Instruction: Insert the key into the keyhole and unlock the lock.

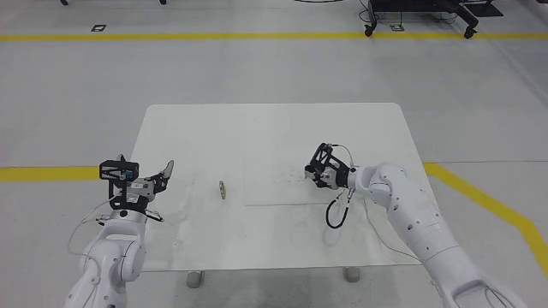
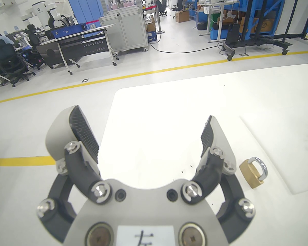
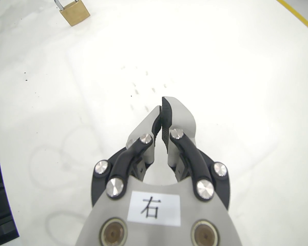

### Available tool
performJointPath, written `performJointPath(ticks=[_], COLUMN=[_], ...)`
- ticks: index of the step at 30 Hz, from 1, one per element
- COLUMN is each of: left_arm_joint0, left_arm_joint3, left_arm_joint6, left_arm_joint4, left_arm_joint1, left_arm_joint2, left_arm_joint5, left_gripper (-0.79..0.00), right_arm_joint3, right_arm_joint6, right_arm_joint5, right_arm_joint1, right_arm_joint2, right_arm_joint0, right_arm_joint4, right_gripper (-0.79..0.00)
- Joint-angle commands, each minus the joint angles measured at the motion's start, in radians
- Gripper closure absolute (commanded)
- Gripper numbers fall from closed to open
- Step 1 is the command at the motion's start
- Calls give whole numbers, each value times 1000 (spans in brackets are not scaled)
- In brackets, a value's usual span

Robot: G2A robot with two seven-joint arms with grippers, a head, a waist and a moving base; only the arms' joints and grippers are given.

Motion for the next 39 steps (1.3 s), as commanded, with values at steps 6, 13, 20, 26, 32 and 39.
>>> performJointPath(ticks=[6, 13, 20, 26, 32, 39], left_arm_joint0=[0, 0, 0, 0, 0, -21], left_arm_joint3=[0, 0, 0, 0, 0, -125], left_arm_joint6=[0, 0, 0, 0, 0, -51], left_arm_joint4=[0, 0, 0, 0, 0, 95], left_arm_joint1=[0, 0, 0, 0, 0, 4], left_arm_joint2=[0, 0, 0, 0, 0, 43], left_arm_joint5=[0, 0, 0, 0, 0, -99], left_gripper=[-785, -785, -785, -785, -785, -785], right_arm_joint3=[-55, -98, -106, -106, -106, -106], right_arm_joint6=[-67, -90, -113, -113, -113, -113], right_arm_joint5=[28, 57, 68, 68, 68, 68], right_arm_joint1=[11, 19, 20, 20, 20, 20], right_arm_joint2=[29, 41, 44, 44, 44, 44], right_arm_joint0=[-37, -69, -79, -79, -79, -79], right_arm_joint4=[-14, -39, -30, -30, -30, -30], right_gripper=[0, 0, 0, 0, 0, 0])
